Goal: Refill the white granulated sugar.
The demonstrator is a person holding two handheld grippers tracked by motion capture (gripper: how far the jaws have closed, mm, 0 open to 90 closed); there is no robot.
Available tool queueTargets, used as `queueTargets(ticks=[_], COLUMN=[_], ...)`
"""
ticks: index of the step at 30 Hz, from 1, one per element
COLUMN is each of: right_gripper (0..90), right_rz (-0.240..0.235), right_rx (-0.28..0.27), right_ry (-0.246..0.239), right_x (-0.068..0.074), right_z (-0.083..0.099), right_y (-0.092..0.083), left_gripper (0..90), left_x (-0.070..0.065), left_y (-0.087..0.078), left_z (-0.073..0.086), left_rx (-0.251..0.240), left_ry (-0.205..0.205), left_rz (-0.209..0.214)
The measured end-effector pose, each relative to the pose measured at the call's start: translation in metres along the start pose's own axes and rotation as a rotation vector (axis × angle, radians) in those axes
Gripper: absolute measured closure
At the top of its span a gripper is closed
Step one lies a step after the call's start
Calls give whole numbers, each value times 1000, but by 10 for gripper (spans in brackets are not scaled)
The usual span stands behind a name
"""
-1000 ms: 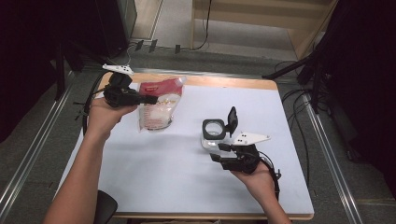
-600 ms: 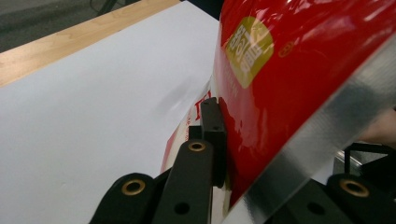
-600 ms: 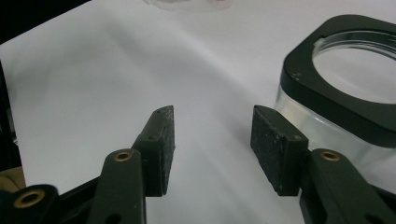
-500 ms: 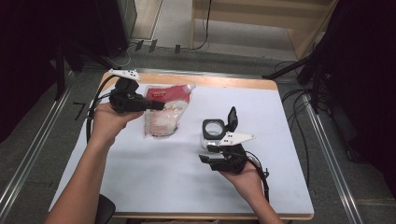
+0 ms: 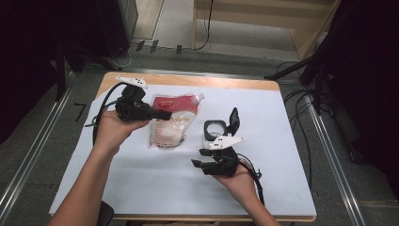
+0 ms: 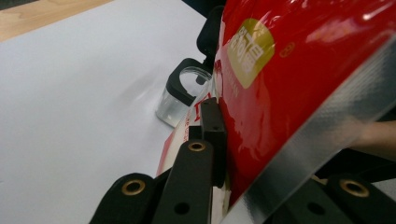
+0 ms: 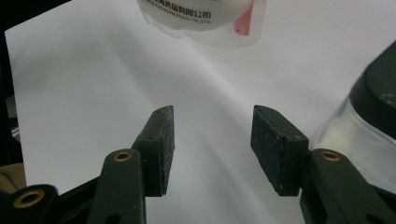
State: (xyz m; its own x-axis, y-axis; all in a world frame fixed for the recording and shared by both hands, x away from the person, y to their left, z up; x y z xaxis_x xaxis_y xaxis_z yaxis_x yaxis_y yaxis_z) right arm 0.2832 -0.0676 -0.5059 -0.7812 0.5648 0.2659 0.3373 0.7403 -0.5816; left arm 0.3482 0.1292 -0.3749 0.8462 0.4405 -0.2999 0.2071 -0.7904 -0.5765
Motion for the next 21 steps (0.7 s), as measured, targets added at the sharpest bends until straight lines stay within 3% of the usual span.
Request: queueTargets(ticks=[6, 17, 21], right_gripper=[506, 506, 505], right_rz=[-20, 4, 10], right_rx=[4, -2, -4], right_ry=[-9, -7, 20], right_x=[4, 4, 3], right_z=[-2, -7, -7], right_y=[13, 35, 42], left_gripper=[900, 900, 900], left_x=[-9, -22, -26], left_y=[-1, 7, 8], left_z=[-2, -3, -5], left_rx=[0, 19, 20], left_ry=[15, 2, 13], left_rz=[-10, 23, 40])
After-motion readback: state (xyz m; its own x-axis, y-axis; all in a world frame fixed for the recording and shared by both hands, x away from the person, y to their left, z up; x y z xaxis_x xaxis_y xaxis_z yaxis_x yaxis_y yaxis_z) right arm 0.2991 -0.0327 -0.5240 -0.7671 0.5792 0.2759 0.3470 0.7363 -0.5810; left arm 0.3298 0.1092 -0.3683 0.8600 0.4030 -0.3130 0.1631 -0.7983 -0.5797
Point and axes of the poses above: each handheld gripper's, and its own axes: y roughly forward along the jaws, z roughly out of its underside, x roughly to its left, the point moved 6 cm from there along y, roughly forward along the jaws, and after that the axes turned 5 degrees about y, right-handed, at the moved point
